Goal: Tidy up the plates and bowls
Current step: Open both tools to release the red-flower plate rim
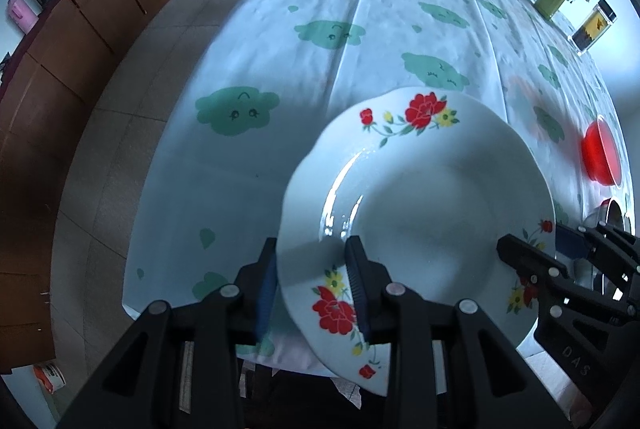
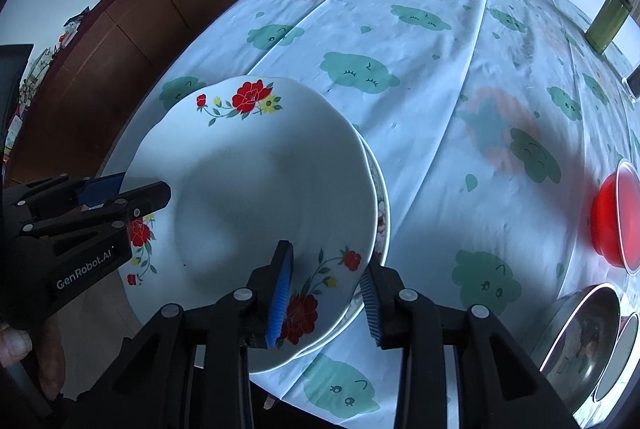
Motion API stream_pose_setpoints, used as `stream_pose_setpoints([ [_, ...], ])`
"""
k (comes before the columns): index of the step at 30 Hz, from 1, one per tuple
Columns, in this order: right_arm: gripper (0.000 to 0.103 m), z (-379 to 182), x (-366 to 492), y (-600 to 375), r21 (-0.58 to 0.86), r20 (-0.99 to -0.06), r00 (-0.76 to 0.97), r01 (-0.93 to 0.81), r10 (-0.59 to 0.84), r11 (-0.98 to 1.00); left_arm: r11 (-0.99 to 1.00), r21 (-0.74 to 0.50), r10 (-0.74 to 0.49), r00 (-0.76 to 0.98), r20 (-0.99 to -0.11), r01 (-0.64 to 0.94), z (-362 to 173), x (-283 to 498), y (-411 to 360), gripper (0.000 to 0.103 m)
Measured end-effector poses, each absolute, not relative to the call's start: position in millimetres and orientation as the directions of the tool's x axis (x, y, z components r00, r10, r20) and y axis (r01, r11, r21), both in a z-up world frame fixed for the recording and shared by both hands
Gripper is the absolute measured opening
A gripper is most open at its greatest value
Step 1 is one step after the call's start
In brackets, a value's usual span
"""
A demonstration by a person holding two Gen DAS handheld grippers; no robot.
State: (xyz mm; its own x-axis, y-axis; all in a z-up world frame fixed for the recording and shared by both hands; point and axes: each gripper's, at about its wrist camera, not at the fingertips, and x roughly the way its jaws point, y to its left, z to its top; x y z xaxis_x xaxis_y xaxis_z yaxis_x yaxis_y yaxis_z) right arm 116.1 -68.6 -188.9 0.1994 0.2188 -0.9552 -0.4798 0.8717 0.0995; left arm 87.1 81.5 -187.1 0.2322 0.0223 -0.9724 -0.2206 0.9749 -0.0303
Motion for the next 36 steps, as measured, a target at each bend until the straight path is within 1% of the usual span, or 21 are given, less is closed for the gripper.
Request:
stream_pose_setpoints([
  [3,0.036,-188,117,-72,0.128,-0.952,0.190,-0.467,0.240,0.875,0.976,-0.029,0.023,0.234,-0.972,-0.215,-188,87,80,0.036],
  [6,0.036,-187,118,-74,0.148,-0.949,0.185,-0.454,0.255,0.879,0.977,-0.027,0.024,0.236,-0.971,-0.212,-188,87,79,0.037],
  [8,0.038,-186,119,-75,0.161,-0.947,0.182,-0.445,0.265,0.881,0.976,-0.033,0.019,0.236,-0.971,-0.213,-188,87,79,0.037],
  [12,0.039,-182,119,-79,0.175,-0.939,0.195,-0.434,0.282,0.884,0.977,-0.039,0.012,0.238,-0.971,-0.210,-187,86,79,0.038],
  [14,0.045,-176,121,-87,0.174,-0.933,0.225,-0.407,0.283,0.897,0.978,-0.044,0.007,0.240,-0.971,-0.206,-187,86,78,0.038],
  [15,0.051,-173,123,-91,0.176,-0.928,0.239,-0.394,0.285,0.902,0.978,-0.042,0.008,0.242,-0.970,-0.203,-186,86,77,0.039],
  [16,0.053,-172,125,-95,0.176,-0.927,0.246,-0.381,0.283,0.907,0.979,-0.042,0.008,0.242,-0.970,-0.201,-186,86,77,0.039],
  [19,0.053,-171,127,-99,0.175,-0.927,0.250,-0.370,0.280,0.912,0.979,-0.041,0.010,0.242,-0.970,-0.202,-187,86,76,0.040],
  [22,0.053,-171,125,-101,0.170,-0.928,0.253,-0.370,0.275,0.913,0.979,-0.003,0.054,0.272,-0.961,-0.204,-180,86,75,0.040],
  [25,0.053,-171,122,-102,0.188,-0.922,0.253,-0.367,0.292,0.911,0.980,0.023,0.087,0.319,-0.944,-0.199,-167,86,74,0.047],
  [29,0.053,-169,117,-105,0.195,-0.917,0.262,-0.365,0.302,0.910,0.983,0.007,0.070,0.339,-0.938,-0.184,-159,88,70,0.048],
  [36,0.053,-163,107,-126,0.212,-0.908,0.285,-0.322,0.307,0.923,0.995,-0.017,0.019,0.332,-0.943,-0.103,-161,97,41,0.049],
])
